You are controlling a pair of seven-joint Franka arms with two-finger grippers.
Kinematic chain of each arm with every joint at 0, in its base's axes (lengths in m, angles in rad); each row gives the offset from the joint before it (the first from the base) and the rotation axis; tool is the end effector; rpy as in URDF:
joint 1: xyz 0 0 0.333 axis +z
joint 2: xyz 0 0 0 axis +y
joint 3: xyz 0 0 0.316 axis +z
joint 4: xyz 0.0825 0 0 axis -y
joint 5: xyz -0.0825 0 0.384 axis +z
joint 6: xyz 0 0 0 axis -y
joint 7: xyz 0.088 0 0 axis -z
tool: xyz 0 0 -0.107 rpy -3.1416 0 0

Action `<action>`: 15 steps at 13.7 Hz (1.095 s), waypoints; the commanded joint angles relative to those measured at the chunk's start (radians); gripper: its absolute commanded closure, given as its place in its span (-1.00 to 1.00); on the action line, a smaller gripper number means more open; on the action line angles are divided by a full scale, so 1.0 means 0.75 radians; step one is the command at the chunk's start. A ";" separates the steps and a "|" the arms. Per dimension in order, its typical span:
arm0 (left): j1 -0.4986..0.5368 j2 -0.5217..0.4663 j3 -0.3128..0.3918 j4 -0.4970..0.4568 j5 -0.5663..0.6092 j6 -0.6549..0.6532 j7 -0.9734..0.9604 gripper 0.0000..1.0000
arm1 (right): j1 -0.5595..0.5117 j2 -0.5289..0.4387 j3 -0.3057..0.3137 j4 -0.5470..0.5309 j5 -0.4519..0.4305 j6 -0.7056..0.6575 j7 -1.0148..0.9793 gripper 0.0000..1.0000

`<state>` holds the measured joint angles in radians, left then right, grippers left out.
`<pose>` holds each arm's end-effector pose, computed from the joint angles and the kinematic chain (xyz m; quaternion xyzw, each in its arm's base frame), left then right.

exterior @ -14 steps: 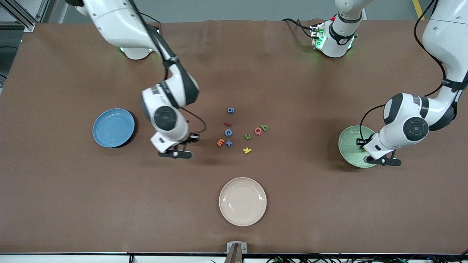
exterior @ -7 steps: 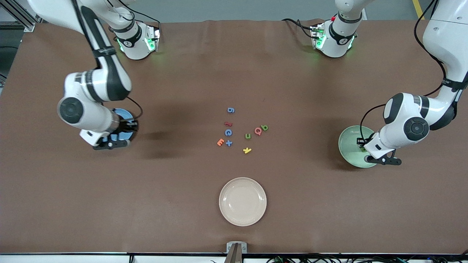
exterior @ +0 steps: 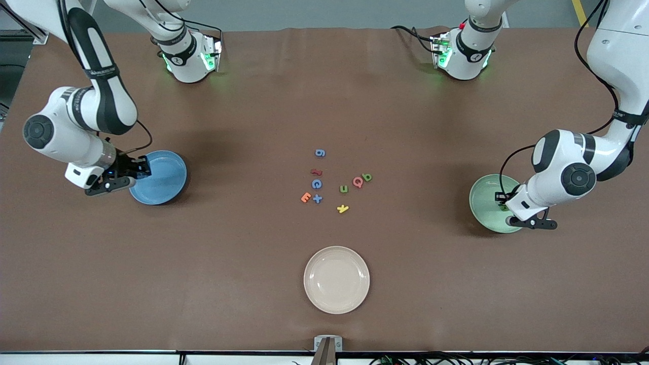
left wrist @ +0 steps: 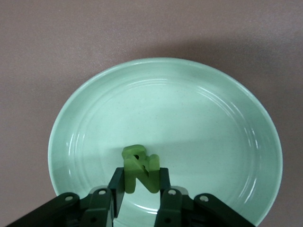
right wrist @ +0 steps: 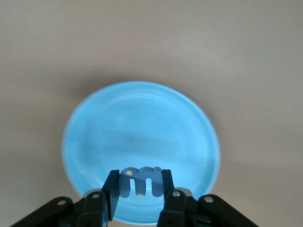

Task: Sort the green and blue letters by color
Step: 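Carry the blue m to the blue plate while the left carries N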

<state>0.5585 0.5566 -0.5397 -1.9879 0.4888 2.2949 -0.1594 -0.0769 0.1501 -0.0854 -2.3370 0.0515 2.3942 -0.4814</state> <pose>0.5921 0.0263 0.2036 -0.9954 0.0644 0.0626 0.0341 0.4991 -0.0817 0.2643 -0.9891 -0.1394 0.0404 0.0243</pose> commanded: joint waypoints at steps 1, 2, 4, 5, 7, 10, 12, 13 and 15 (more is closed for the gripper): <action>0.014 0.009 -0.009 0.000 0.019 0.022 -0.012 0.73 | -0.081 0.033 0.030 -0.064 -0.011 0.137 -0.111 1.00; 0.014 0.006 -0.009 0.000 0.019 0.024 -0.012 0.73 | -0.096 0.055 0.030 -0.064 -0.011 0.158 -0.123 0.97; 0.014 0.009 -0.009 0.000 0.019 0.027 -0.012 0.73 | -0.098 0.078 0.030 -0.064 -0.009 0.168 -0.121 0.58; 0.014 0.013 -0.009 0.006 0.019 0.027 -0.012 0.73 | -0.098 0.086 0.030 -0.062 -0.009 0.166 -0.119 -0.02; 0.014 0.023 -0.005 0.012 0.021 0.027 -0.012 0.73 | -0.098 0.090 0.030 -0.060 -0.009 0.166 -0.119 -1.00; 0.016 0.029 -0.004 0.020 0.040 0.027 -0.012 0.73 | -0.094 0.090 0.032 -0.054 -0.009 0.152 -0.109 -1.00; 0.016 0.037 -0.004 0.020 0.040 0.027 -0.012 0.73 | -0.092 0.086 0.032 -0.048 -0.009 0.150 -0.105 -1.00; 0.016 0.037 -0.004 0.020 0.040 0.027 -0.012 0.73 | -0.096 0.084 0.032 -0.042 -0.009 0.150 -0.121 -1.00; 0.026 0.037 -0.004 0.020 0.042 0.027 -0.012 0.69 | -0.106 0.084 0.030 -0.011 -0.009 0.166 -0.121 -1.00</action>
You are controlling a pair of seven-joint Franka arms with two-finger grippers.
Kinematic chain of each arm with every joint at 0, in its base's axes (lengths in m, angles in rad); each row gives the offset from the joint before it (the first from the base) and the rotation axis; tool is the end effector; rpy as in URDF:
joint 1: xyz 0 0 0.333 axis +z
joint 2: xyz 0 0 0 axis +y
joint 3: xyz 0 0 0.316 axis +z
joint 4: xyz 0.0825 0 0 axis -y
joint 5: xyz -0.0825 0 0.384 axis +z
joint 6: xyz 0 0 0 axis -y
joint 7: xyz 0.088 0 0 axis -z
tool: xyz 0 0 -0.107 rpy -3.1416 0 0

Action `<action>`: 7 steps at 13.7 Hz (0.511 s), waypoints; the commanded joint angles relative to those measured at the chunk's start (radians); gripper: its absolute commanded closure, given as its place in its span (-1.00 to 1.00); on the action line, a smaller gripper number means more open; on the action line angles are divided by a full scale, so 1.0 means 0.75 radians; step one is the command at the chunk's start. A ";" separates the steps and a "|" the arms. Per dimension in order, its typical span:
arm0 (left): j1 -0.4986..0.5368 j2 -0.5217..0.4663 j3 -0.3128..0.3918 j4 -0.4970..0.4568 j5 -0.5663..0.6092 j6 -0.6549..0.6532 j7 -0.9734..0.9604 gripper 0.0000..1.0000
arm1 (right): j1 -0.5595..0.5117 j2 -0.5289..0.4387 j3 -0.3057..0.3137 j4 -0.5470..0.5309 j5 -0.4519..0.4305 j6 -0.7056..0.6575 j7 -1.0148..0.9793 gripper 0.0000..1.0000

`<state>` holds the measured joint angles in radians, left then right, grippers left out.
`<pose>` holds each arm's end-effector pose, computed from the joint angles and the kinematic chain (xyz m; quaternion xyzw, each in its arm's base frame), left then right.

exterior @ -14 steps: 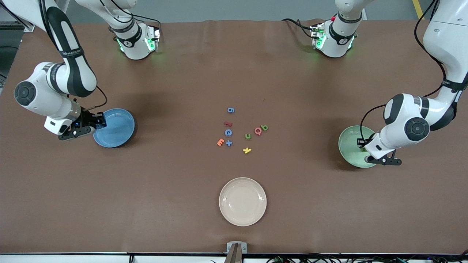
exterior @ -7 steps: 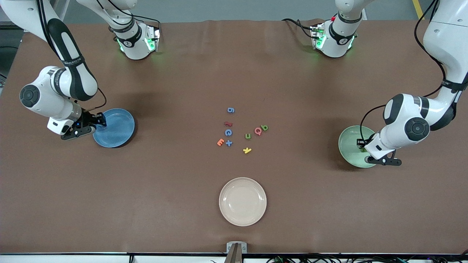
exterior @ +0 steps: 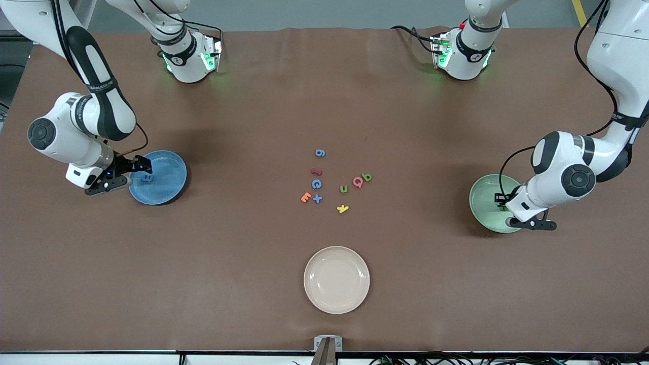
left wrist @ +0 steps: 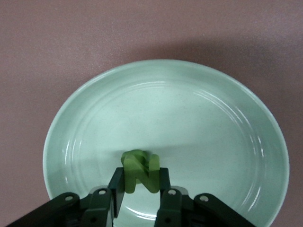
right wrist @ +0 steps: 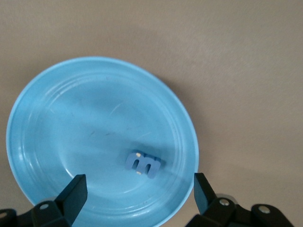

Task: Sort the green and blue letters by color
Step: 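Release both letters and move both grippers back toward the letters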

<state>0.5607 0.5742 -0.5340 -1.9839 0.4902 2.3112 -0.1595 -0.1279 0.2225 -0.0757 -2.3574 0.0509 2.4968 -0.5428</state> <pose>0.5930 0.0296 0.1963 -0.9958 0.0614 0.0609 0.0290 0.4928 -0.1029 0.2283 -0.9880 -0.1485 0.0360 0.0206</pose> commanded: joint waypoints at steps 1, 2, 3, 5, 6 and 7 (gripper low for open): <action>0.028 0.014 -0.012 0.017 0.048 0.005 -0.012 0.60 | -0.058 -0.012 0.017 0.046 -0.009 0.025 -0.043 -1.00; 0.028 0.014 -0.012 0.015 0.058 0.005 -0.012 0.53 | -0.063 -0.010 0.017 0.093 -0.009 0.007 -0.047 -1.00; 0.030 0.014 -0.012 0.017 0.058 0.005 -0.012 0.46 | -0.063 -0.006 0.017 0.126 -0.011 -0.015 -0.047 -1.00; 0.030 0.014 -0.012 0.017 0.058 0.005 -0.012 0.06 | -0.069 -0.008 0.017 0.173 -0.011 -0.132 -0.023 -0.86; 0.030 0.014 -0.012 0.017 0.056 0.005 -0.016 -0.02 | -0.065 -0.010 0.017 0.220 -0.009 -0.250 0.010 -0.80; 0.028 0.014 -0.014 0.015 0.056 0.005 -0.027 -0.02 | -0.057 -0.010 0.019 0.275 -0.009 -0.352 0.075 -0.86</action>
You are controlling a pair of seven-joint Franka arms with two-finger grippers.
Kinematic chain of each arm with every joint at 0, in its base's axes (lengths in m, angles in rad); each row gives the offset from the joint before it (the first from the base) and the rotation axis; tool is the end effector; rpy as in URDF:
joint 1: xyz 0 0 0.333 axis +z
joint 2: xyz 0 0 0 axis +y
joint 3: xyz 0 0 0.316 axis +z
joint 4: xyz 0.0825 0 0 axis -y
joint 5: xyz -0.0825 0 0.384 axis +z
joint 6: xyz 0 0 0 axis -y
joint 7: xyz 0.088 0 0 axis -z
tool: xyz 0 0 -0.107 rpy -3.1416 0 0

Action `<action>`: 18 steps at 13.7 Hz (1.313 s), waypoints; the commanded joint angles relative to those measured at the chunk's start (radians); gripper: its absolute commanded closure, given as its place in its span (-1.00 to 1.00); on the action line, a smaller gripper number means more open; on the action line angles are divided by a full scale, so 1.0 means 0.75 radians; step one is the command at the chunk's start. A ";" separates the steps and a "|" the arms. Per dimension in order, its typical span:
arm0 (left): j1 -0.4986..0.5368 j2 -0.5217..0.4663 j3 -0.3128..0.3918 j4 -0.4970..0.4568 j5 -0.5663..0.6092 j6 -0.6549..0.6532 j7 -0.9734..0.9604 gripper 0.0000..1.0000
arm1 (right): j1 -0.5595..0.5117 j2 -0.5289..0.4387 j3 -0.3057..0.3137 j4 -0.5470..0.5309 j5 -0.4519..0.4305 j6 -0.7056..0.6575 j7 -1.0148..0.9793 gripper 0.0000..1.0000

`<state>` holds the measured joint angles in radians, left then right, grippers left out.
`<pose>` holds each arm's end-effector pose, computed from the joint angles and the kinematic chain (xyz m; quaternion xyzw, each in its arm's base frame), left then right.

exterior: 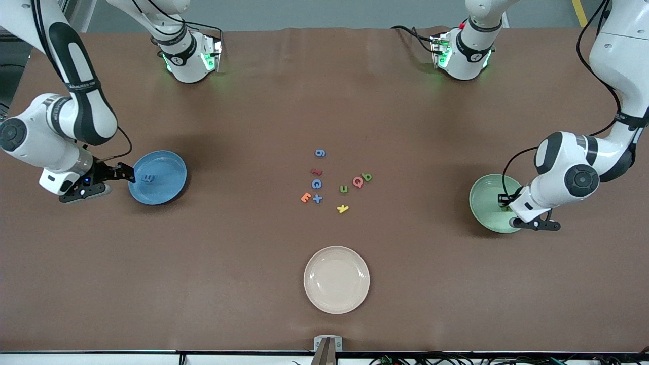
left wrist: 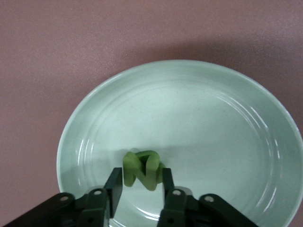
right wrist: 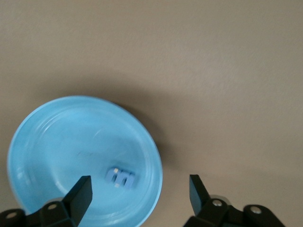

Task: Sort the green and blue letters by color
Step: 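Release both letters and move both grippers back toward the letters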

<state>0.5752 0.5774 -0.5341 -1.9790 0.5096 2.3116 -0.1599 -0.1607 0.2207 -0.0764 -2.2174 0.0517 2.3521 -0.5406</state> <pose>0.5940 0.0389 0.1964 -0.9959 0.0603 0.0585 0.0345 0.5246 -0.1261 0.2700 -0.9902 -0.1328 0.0359 0.0246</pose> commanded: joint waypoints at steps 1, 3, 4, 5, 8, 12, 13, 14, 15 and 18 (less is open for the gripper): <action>0.006 0.009 -0.014 0.010 0.030 0.004 -0.030 -0.05 | -0.001 -0.008 0.026 0.121 -0.010 -0.235 0.151 -1.00; 0.006 0.009 -0.016 0.008 0.028 0.004 -0.036 -0.41 | 0.065 -0.022 0.026 0.136 -0.010 -0.285 0.297 -1.00; 0.004 0.003 -0.018 0.008 0.028 0.002 -0.030 -0.99 | 0.091 -0.028 0.026 0.148 -0.010 -0.315 0.368 -1.00; 0.004 -0.005 -0.024 0.008 0.028 0.000 -0.032 -1.00 | 0.124 -0.026 0.026 0.189 -0.010 -0.378 0.462 -1.00; 0.000 -0.025 -0.087 0.021 0.012 -0.012 -0.067 -1.00 | 0.226 -0.024 0.026 0.289 -0.018 -0.524 0.712 -1.00; -0.008 -0.032 -0.247 0.015 0.010 -0.018 -0.346 -1.00 | 0.337 -0.020 0.026 0.320 -0.022 -0.532 0.898 -1.00; -0.020 -0.029 -0.294 0.008 0.010 -0.018 -0.453 -1.00 | 0.361 -0.020 0.026 0.324 -0.022 -0.532 0.951 -1.00; -0.045 -0.031 -0.318 0.000 0.010 -0.018 -0.569 -1.00 | 0.390 -0.018 0.026 0.336 -0.022 -0.532 0.997 -1.00; -0.073 -0.032 -0.341 -0.014 0.010 -0.018 -0.688 -1.00 | 0.418 -0.014 0.026 0.357 -0.022 -0.536 1.023 -1.00; -0.184 -0.027 -0.351 -0.039 0.012 -0.014 -0.960 -0.98 | 0.523 0.012 0.028 0.379 -0.016 -0.526 1.199 -1.00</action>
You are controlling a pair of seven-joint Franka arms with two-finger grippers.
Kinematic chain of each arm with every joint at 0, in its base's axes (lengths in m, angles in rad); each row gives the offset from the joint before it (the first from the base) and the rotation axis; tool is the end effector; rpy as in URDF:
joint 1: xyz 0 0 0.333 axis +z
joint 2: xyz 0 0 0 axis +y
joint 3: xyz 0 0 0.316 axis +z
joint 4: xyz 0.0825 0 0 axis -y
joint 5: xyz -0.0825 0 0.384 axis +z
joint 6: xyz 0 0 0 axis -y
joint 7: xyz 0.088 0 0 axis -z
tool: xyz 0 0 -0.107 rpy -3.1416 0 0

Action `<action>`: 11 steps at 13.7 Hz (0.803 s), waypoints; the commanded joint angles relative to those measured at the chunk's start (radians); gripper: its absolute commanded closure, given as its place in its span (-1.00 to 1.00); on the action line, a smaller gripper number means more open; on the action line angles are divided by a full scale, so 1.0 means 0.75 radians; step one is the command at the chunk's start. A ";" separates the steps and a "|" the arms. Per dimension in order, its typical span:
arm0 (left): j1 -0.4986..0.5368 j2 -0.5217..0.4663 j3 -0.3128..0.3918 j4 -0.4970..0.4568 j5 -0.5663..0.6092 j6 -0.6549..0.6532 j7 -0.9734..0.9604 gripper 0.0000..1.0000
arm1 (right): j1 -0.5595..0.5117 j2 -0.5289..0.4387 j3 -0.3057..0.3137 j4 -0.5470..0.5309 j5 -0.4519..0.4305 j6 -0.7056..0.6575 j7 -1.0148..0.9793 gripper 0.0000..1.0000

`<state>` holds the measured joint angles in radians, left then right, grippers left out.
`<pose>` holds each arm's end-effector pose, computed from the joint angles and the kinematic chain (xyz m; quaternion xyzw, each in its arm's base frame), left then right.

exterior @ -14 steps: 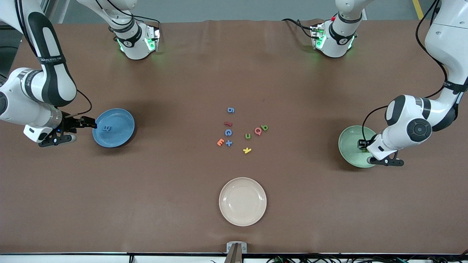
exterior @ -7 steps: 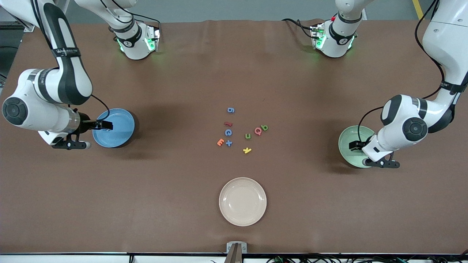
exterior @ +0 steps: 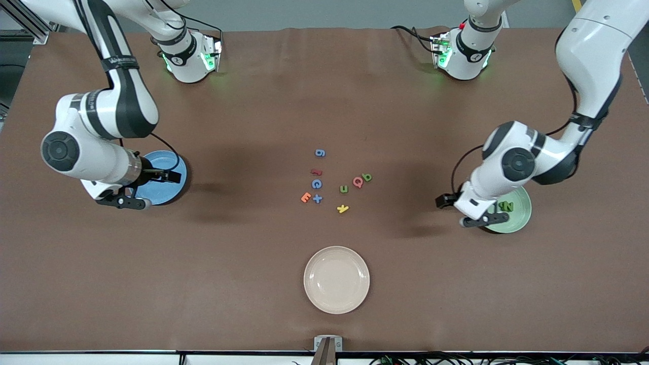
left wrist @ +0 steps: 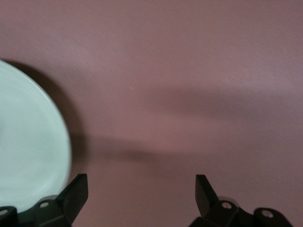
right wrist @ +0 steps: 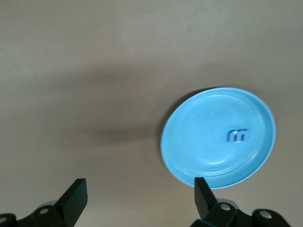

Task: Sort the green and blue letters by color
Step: 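Release both letters and move both grippers back toward the letters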

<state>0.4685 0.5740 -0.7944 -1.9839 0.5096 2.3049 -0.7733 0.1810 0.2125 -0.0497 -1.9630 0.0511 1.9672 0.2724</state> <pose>0.5787 -0.1675 0.2457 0.9965 0.0811 -0.0204 0.0074 0.5686 0.0793 0.3513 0.9910 -0.0823 -0.1051 0.0040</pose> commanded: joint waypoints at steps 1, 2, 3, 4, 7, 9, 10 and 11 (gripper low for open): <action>-0.076 -0.013 -0.004 -0.032 0.012 0.001 -0.232 -0.95 | 0.118 0.048 -0.007 0.069 -0.009 -0.013 0.182 -1.00; -0.105 -0.007 -0.004 -0.032 0.014 0.003 -0.314 -0.92 | 0.155 0.064 -0.007 0.081 0.003 -0.005 0.238 -1.00; -0.142 0.008 -0.004 -0.028 0.016 0.007 -0.414 -0.89 | 0.204 0.070 -0.007 0.081 0.020 0.032 0.283 -1.00; -0.170 0.014 -0.004 -0.028 0.020 0.017 -0.518 -0.84 | 0.255 0.089 -0.007 0.075 0.062 0.091 0.342 -1.00; -0.305 0.059 0.008 -0.018 0.040 0.054 -0.784 -0.70 | 0.437 0.175 -0.007 0.081 0.093 0.240 0.681 -1.00; -0.365 0.083 0.032 -0.010 0.099 0.056 -0.915 -0.61 | 0.521 0.240 -0.007 0.087 0.093 0.363 0.879 -1.00; -0.383 0.106 0.032 -0.004 0.132 0.056 -0.983 -0.56 | 0.572 0.271 -0.007 0.101 0.091 0.396 0.980 -1.00; -0.402 0.130 0.032 0.011 0.165 0.058 -1.042 -0.52 | 0.619 0.320 -0.009 0.134 0.083 0.410 1.096 -1.00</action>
<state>0.1854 0.6362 -0.7788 -1.9992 0.5804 2.3361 -1.4765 0.5912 0.3861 -0.0435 -1.9225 0.1041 2.2601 0.9653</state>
